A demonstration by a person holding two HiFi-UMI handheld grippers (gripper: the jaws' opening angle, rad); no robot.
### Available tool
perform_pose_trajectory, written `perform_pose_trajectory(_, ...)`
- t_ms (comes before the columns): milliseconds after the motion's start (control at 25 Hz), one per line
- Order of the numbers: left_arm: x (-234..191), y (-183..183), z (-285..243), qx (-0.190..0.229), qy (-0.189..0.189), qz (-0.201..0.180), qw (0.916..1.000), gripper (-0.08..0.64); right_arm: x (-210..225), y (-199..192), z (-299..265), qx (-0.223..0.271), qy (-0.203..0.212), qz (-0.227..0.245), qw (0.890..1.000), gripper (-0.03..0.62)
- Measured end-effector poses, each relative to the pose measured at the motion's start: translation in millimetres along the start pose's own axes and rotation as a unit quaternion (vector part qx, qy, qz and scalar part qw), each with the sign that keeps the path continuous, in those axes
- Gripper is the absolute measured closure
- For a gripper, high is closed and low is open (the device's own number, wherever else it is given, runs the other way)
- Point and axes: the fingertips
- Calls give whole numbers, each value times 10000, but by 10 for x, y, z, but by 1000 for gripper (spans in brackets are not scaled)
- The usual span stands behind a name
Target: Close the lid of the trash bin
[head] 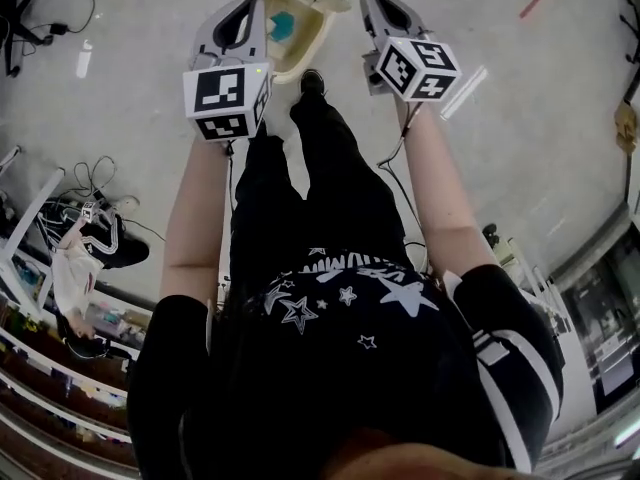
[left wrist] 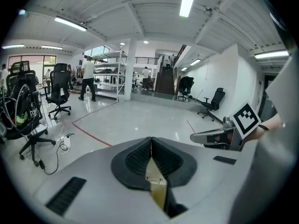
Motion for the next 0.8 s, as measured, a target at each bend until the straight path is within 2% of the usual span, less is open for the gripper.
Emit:
perform_pose_trajectory(200, -41, -165, -140, -8, 91, 106, 9999, 548, 54, -200, -202, -223, 122, 33, 9997, 586)
perform_pose_trajectory(480, -51, -364, -62, -48, 172, 189, 9997, 548, -85, -419, -255, -377, 365, 359, 9980, 586)
perform_pose_trajectory(800, -128, -604, 160, -135, 284, 413, 9987, 548, -13, -369, -258, -244, 166, 9, 9996, 586)
Point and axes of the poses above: the fingertips, and each gripper's own axes: z backward along the fingers, x to its right, y out of its top, and after that the axes turned 14 degrees about -y, right-handed
